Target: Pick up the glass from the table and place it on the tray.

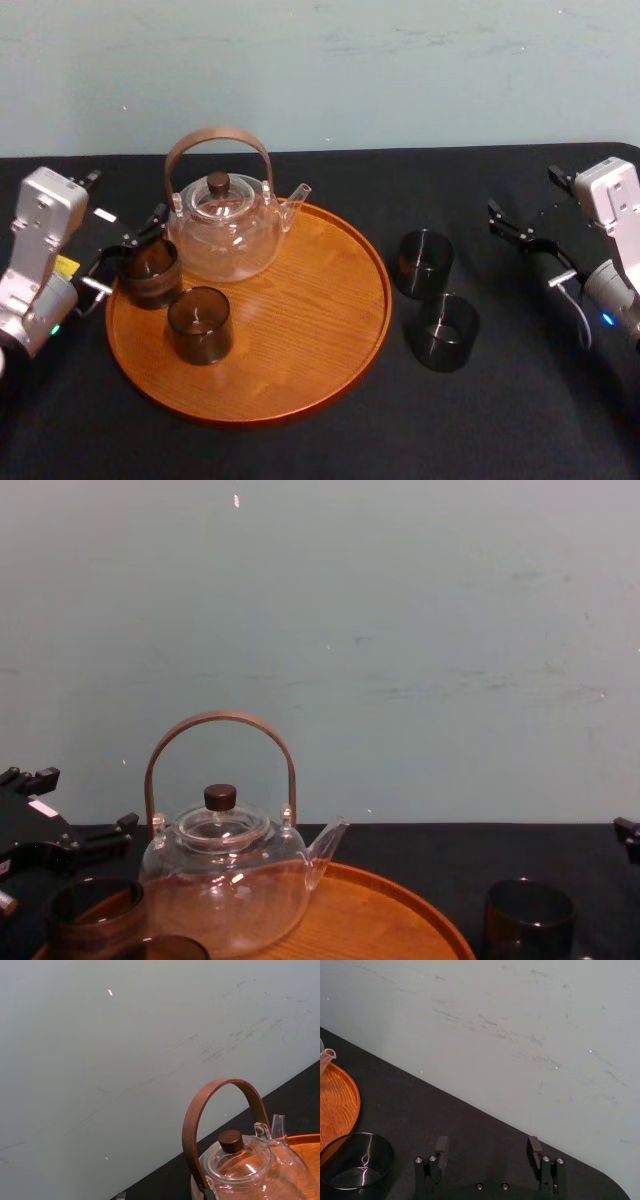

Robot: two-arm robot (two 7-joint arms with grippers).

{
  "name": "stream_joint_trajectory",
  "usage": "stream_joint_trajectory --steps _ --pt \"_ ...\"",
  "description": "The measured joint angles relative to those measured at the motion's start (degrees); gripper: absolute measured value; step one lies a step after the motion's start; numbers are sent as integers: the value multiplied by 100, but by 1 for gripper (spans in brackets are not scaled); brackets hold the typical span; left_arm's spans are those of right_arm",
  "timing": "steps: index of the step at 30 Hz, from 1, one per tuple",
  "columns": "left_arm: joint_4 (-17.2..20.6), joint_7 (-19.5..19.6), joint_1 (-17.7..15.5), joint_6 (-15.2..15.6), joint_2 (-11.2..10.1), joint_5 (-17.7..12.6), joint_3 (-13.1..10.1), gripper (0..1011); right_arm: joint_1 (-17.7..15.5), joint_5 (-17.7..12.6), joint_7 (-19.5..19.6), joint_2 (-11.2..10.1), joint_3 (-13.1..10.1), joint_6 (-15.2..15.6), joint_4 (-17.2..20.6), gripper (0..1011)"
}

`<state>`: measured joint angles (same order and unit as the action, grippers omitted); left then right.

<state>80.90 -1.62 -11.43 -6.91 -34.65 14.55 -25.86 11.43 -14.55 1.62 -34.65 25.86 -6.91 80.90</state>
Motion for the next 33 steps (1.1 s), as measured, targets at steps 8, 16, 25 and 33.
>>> stream_joint_trajectory --steps 8,16,25,33 --pt "0 0 0 0 0 0 0 1001 0 0 0 0 0 0 0 1002" --pt "0 0 0 0 0 0 0 1001 0 0 0 0 0 0 0 1002" --pt "0 0 0 0 0 0 0 1001 0 0 0 0 0 0 0 1002" --pt "0 0 0 0 0 0 0 1001 0 0 0 0 0 0 0 1002"
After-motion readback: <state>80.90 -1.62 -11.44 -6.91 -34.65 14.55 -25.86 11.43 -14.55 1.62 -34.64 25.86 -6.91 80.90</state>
